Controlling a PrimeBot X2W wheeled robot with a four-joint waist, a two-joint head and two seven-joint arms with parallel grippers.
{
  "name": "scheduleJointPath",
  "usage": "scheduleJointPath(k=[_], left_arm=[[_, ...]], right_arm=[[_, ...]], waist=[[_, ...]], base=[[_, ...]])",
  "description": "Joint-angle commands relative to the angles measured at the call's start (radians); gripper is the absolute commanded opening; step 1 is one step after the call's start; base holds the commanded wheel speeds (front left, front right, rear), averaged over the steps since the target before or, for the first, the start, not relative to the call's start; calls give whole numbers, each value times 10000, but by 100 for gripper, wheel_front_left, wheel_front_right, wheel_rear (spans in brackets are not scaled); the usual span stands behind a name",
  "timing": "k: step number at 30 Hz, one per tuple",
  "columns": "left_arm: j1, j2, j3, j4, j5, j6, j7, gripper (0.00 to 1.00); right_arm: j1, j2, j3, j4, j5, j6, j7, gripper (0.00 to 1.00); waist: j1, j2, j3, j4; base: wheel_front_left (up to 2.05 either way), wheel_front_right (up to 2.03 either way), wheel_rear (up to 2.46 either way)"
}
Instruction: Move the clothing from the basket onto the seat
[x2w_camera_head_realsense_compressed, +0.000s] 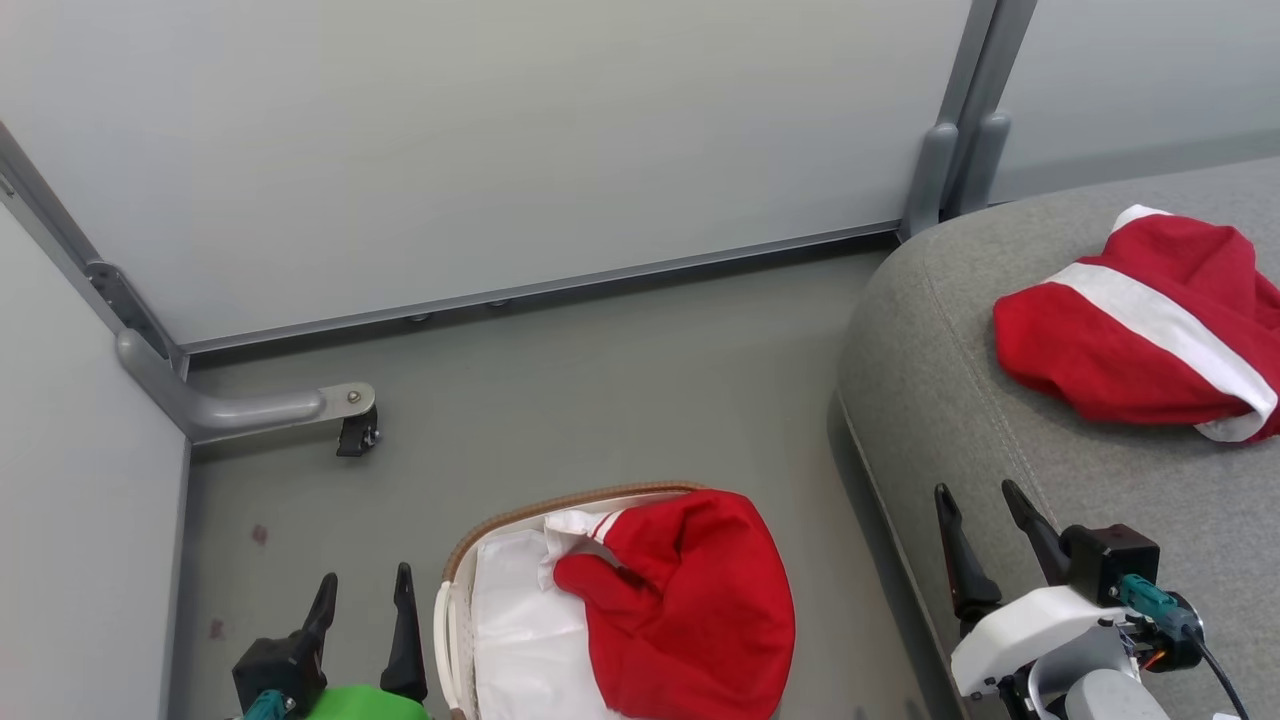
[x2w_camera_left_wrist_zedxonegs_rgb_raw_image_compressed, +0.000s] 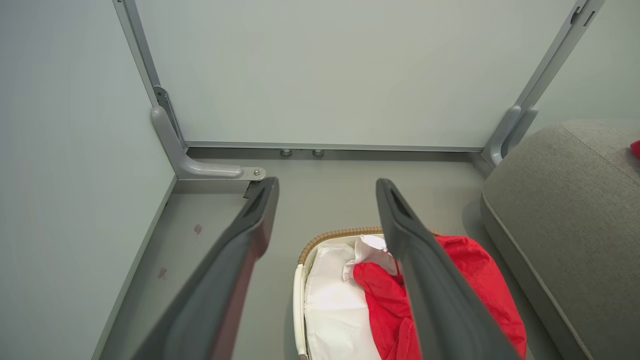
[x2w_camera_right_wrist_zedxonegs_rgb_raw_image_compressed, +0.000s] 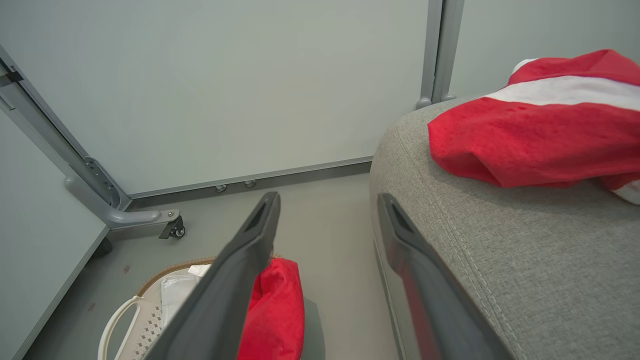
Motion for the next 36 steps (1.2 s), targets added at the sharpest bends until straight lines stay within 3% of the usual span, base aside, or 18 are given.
scheduleJointPath(k=[1, 7, 18, 27, 36], left_arm=[[136, 19, -7, 31, -97, -34, -8, 100], [-437, 19, -267, 114, -211, -157, -8, 100], [-2665, 26, -965, 755, -311, -648, -8, 100], [-4343, 48, -1863, 1482, -218, -744, -8, 100], [-5817, 535, -2942, 2352, -644, -750, -8, 100]], right_arm=[[21, -37, 5, -39, 47, -10, -48, 100], [-413, -36, 73, -331, -20, -10, -48, 100], [-2177, -36, 515, -1319, 222, -10, -48, 100], [-3174, -32, 801, -1964, 771, -10, -48, 100], [-4083, -28, 1302, -2527, 1057, -10, -48, 100]], waist=[[0, 0, 74, -39], [0, 0, 799, -184], [0, 0, 3392, -817], [0, 0, 5007, -1357], [0, 0, 6462, -1960]], base=[[0, 0, 0], [0, 0, 0], [0, 0, 0], [0, 0, 0], [0, 0, 0]])
